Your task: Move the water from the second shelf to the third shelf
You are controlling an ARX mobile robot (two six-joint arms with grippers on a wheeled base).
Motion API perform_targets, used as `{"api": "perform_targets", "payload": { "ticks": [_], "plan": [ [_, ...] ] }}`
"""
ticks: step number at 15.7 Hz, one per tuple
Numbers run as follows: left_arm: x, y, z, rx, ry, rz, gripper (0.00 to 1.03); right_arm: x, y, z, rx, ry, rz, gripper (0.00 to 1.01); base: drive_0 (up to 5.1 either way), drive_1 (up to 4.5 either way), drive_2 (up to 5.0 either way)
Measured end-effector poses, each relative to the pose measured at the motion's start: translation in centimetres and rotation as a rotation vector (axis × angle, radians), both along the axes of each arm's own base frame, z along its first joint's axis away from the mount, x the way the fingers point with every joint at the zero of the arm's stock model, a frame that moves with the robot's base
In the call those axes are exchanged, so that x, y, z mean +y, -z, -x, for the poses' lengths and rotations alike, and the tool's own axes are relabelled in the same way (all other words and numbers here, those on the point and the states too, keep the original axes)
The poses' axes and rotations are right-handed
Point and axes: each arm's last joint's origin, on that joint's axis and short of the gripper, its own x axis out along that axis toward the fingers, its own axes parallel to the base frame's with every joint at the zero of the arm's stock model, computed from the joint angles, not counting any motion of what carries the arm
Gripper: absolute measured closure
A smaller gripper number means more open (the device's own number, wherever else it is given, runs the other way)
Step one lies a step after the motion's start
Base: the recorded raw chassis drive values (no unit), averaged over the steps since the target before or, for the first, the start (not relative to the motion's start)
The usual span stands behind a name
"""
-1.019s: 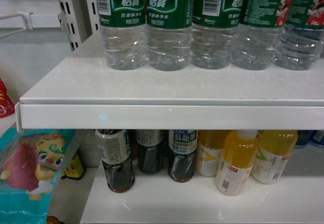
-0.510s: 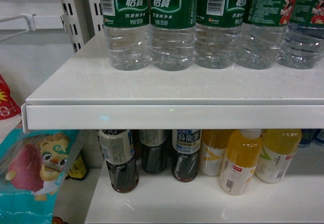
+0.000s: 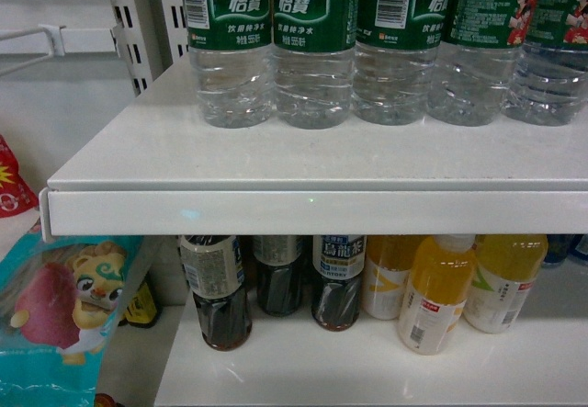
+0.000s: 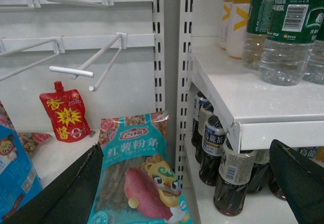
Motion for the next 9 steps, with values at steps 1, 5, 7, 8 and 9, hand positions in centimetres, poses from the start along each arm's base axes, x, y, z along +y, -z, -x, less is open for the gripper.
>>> {"api": "perform_targets", "payload": {
  "ticks": [1,5,7,8,9],
  "plan": [
    [0.0,0.0,0.0,0.0,0.0,0.0,0.05,0.0,0.0,0.0,0.0,0.0,0.0,0.59,-5.0,2.4,2.4],
    [0.0,0.0,0.0,0.0,0.0,0.0,0.05,0.0,0.0,0.0,0.0,0.0,0.0,0.59,-5.0,2.4,2.4],
    [0.0,0.0,0.0,0.0,0.0,0.0,0.05,0.0,0.0,0.0,0.0,0.0,0.0,0.59,-5.0,2.4,2.4],
    [0.0,0.0,0.0,0.0,0.0,0.0,0.05,0.0,0.0,0.0,0.0,0.0,0.0,0.59,-5.0,2.4,2.4],
    [0.0,0.0,0.0,0.0,0.0,0.0,0.05,0.0,0.0,0.0,0.0,0.0,0.0,0.59,-5.0,2.4,2.4]
  ]
}}
